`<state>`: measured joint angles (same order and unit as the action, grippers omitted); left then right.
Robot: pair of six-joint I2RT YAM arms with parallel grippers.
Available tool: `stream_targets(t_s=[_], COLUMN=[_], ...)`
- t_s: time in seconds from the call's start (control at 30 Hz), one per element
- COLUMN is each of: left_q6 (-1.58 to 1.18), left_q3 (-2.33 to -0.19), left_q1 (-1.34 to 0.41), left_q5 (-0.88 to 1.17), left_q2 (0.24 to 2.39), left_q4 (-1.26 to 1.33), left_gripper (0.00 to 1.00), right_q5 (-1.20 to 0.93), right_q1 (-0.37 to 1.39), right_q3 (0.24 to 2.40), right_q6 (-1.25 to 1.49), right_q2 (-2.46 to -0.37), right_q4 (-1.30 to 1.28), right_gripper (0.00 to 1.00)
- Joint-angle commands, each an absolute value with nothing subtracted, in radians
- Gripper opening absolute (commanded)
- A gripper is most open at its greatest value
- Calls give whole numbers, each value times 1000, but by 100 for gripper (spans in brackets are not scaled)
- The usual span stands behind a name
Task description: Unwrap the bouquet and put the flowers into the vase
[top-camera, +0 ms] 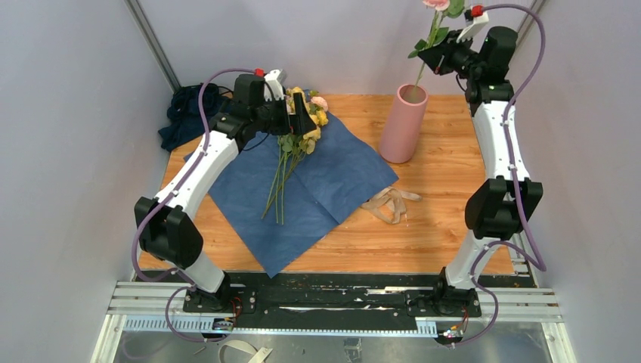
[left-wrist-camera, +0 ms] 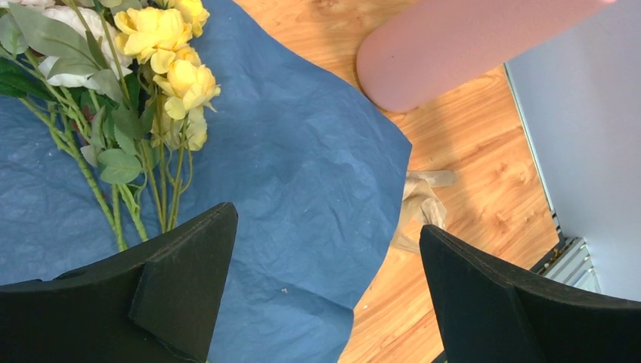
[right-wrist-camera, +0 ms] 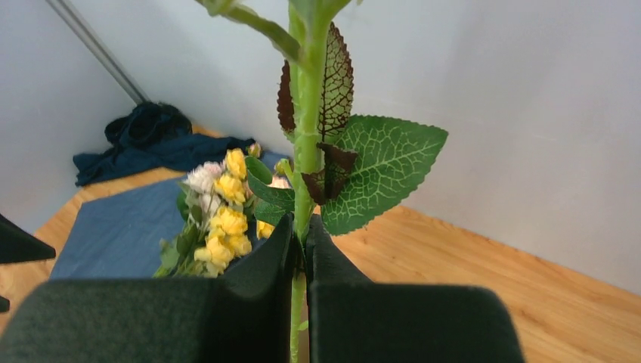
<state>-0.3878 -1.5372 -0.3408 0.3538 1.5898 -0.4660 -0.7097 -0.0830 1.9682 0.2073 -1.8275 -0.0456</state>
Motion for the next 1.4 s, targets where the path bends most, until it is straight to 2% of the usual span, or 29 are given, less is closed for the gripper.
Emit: stream_targets(t_s=[0.0, 0.17, 0.2, 0.23, 0.27, 0.3, 0.33, 0.4, 0.6, 0.9, 1.03, 1.17, 1.27, 1.37], left_q6=[-363, -379, -382, -386, -390, -392, -396, -407, -438, -470, -391, -334, -295, -284], left_q3=[-1546, -1543, -1544, -1546, -1550, -1558, -1571, -1616, -1758, -1924, -1916, -1845, -1788, -1726], left_q1=[-339, -341, -341, -341, -341, -340, -341, -340, -339, -283, -260, -261, -261, -261], left_q5=[351, 356, 359, 359, 359, 354, 336, 289, 164, 136, 32, -30, -62, -98], left_q2=[1616, 1628, 1631, 1635, 1638, 1644, 1658, 1681, 1789, 1987, 2057, 2055, 2053, 2023], left_q4=[-490, -483, -480, -480, -480, -485, -500, -551, -704, -965, -1049, -1046, -1039, -1020], left_gripper=[99, 99, 99, 99, 99, 99, 99, 100, 99, 97, 93, 86, 79, 73], right_q5=[-756, -740, -741, -743, -740, -733, -727, -710, -634, -631, -607, -652, -682, -685], right_q1=[-50, -18, -15, -14, -13, -13, -13, -13, -15, -19, -23, -23, -13, 18], right_q3=[1887, 1752, 1733, 1723, 1721, 1725, 1738, 1750, 1733, 1664, 1637, 1647, 1630, 1594], right_q6=[147, 125, 124, 125, 126, 124, 116, 107, 104, 137, 139, 162, 185, 194], right_q2=[-1757, -1711, -1703, -1698, -1698, -1696, -1696, -1688, -1636, -1513, -1443, -1418, -1422, -1422], right_q4=[-27, -31, -32, -34, -47, -67, -85, -114, -129, -124, -141, -146, -147, -143], right_gripper=[0, 0, 6, 17, 30, 49, 56, 62, 63, 64, 64, 55, 45, 40])
